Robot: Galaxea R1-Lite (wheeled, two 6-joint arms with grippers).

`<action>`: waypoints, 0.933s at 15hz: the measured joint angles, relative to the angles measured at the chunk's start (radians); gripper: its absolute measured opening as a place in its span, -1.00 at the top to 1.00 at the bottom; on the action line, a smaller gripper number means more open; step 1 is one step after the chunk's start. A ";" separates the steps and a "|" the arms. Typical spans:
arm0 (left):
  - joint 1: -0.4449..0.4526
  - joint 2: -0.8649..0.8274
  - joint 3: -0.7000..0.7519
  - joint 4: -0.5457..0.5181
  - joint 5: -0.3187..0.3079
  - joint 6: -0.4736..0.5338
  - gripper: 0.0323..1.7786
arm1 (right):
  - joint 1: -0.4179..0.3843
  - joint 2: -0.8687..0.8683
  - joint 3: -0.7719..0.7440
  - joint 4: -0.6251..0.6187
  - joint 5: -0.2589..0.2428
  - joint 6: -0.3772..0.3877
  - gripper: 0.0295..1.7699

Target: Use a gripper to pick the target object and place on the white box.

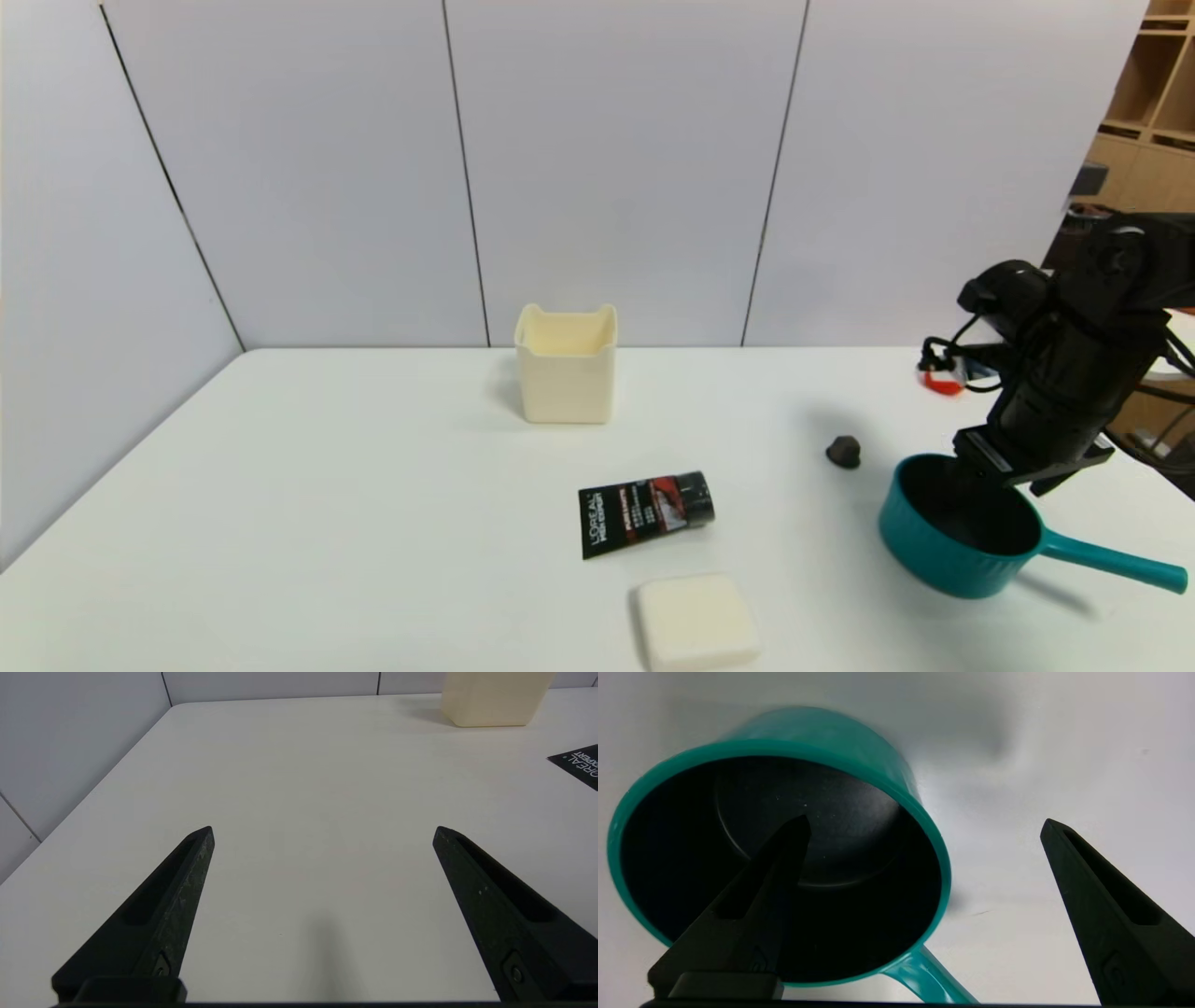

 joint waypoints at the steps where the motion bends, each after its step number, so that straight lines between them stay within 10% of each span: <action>1: 0.000 0.000 0.000 0.000 0.000 0.000 -0.90 | 0.006 0.013 0.004 -0.001 0.000 0.004 -0.92; 7: 0.000 0.000 0.000 0.000 0.000 0.000 -0.90 | 0.011 0.041 0.026 -0.001 -0.002 0.051 -0.83; 14: 0.000 0.000 0.000 0.000 0.000 0.000 -0.90 | -0.003 0.041 0.037 -0.001 -0.003 0.067 0.28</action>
